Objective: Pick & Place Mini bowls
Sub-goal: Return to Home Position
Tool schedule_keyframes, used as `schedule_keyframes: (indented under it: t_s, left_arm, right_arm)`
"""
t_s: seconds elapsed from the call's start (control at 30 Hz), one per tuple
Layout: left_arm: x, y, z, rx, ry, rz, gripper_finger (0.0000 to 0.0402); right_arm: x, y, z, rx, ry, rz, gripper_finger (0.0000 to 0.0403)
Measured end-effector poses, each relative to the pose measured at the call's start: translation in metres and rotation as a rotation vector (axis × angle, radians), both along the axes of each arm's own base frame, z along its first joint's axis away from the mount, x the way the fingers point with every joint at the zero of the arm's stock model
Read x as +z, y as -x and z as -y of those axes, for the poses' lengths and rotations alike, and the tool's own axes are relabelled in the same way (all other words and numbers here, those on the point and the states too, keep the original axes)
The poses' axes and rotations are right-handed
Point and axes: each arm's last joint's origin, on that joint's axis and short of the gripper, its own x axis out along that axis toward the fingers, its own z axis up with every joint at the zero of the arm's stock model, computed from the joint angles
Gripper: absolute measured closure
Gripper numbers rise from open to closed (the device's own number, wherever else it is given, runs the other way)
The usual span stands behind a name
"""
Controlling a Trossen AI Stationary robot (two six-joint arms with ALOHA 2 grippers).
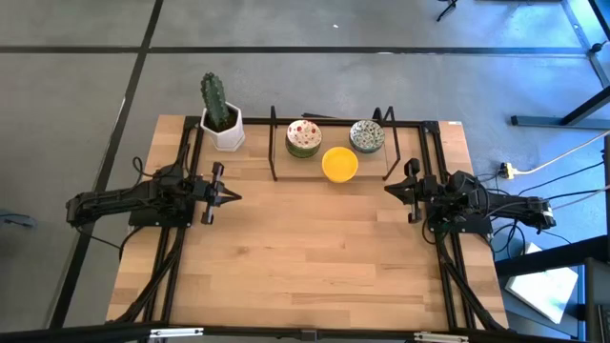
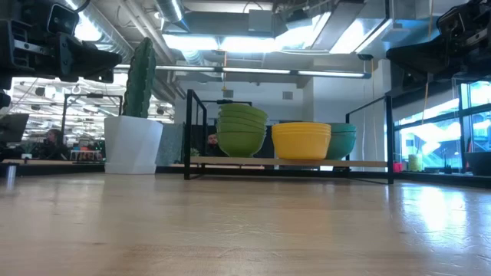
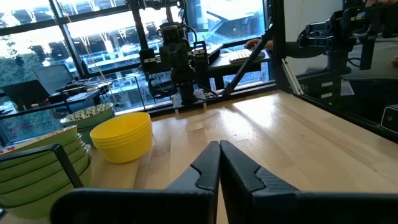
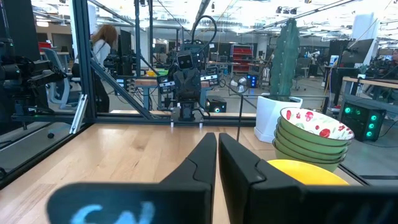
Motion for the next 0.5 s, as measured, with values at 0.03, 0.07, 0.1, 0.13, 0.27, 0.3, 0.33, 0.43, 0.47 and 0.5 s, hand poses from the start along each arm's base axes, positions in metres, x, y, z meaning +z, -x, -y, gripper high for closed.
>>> schedule_keyframes:
  t_s: [0.03,0.07,0.1,0.13,0.27,0.3,0.33,0.43,0.47,0.5]
  left_arm:
    - [0.0000,0.0000,0.0000,0.000,0.000,0.000,0.0395]
    - [0.0000,0.0000,0.0000,0.000,0.000,0.000,0.0394]
    - [0.0000,0.0000,0.0000,0.000,0.000,0.000,0.0393]
    - [0.0000,0.0000,0.0000,0.000,0.000,0.000,0.0393]
    - [0.0001,0.0000,0.0000,0.001,0.000,0.000,0.0396]
    - [0.0000,0.0000,0.0000,0.000,0.000,0.000,0.0397]
    - [0.0001,0.0000,0.0000,0.000,0.000,0.000,0.0397]
    - [0.0000,0.0000,0.0000,0.000,0.000,0.000,0.0396]
    - [0.0000,0.0000,0.0000,0.000,0.000,0.000,0.0395]
    - [0.0001,0.0000,0.0000,0.000,0.000,0.000,0.0394]
  right_arm:
    - [0.0001,0.0000,0.0000,0.000,0.000,0.000,0.0382]
    - [0.0001,0.0000,0.0000,0.000,0.000,0.000,0.0382]
    - [0.0000,0.0000,0.0000,0.000,0.000,0.000,0.0382]
    - [0.0000,0.0000,0.0000,0.000,0.000,0.000,0.0382]
    - [0.0000,0.0000,0.0000,0.000,0.000,0.000,0.0382]
    - [0.0001,0.0000,0.0000,0.000,0.000,0.000,0.0382]
    - [0.0000,0.0000,0.0000,0.000,0.000,0.000,0.0382]
    - [0.0001,0.0000,0.0000,0.000,0.000,0.000,0.0382]
    - [0.0000,0.0000,0.0000,0.000,0.000,0.000,0.0382]
    - [0.0000,0.0000,0.0000,0.000,0.000,0.000,0.0382]
